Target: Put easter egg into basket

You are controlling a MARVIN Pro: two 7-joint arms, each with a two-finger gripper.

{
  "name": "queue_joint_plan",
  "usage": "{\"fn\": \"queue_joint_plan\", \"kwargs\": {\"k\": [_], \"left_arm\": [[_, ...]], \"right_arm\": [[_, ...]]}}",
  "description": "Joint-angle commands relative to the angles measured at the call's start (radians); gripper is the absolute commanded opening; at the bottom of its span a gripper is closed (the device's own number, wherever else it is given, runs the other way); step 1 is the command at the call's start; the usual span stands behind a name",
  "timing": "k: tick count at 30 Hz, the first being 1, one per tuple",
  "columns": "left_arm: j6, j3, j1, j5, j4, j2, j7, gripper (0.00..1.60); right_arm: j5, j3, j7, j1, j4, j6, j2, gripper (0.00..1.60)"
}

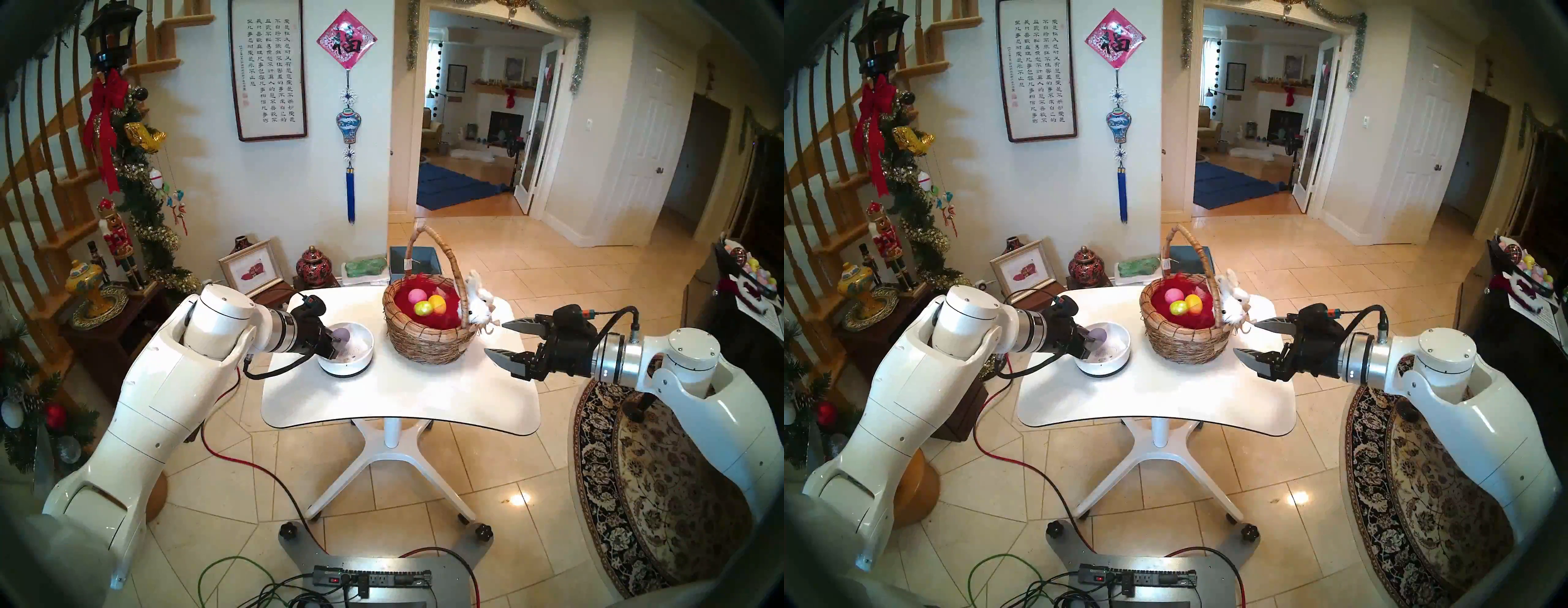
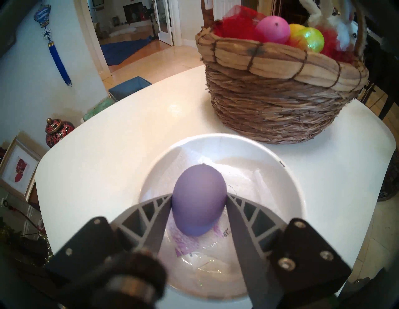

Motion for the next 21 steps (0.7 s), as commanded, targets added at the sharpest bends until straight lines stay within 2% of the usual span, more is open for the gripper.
{"fn": "queue_joint_plan", "kwargs": {"k": [1,10,21], "left_arm": [[0.002,-0.03,-0.02,-0.018,-0.03,0.001,-0.008,0.75],[0.001,-0.041,-0.041,-0.037,-0.063,-0.021,-0.023,0.7],[0.003,-0.02,-0.129,-0.042,-0.08,-0.082,-0.027,0.71]], "right_arm": [[0.001,0.009,-0.002,0.002,-0.002,-0.002,0.002,1.6],[0.001,0.008,-0.001,0.003,-0.001,-0.002,0.002,1.6],[0.001,0.007,-0.001,0.003,-0.001,-0.002,0.002,1.6]]}}
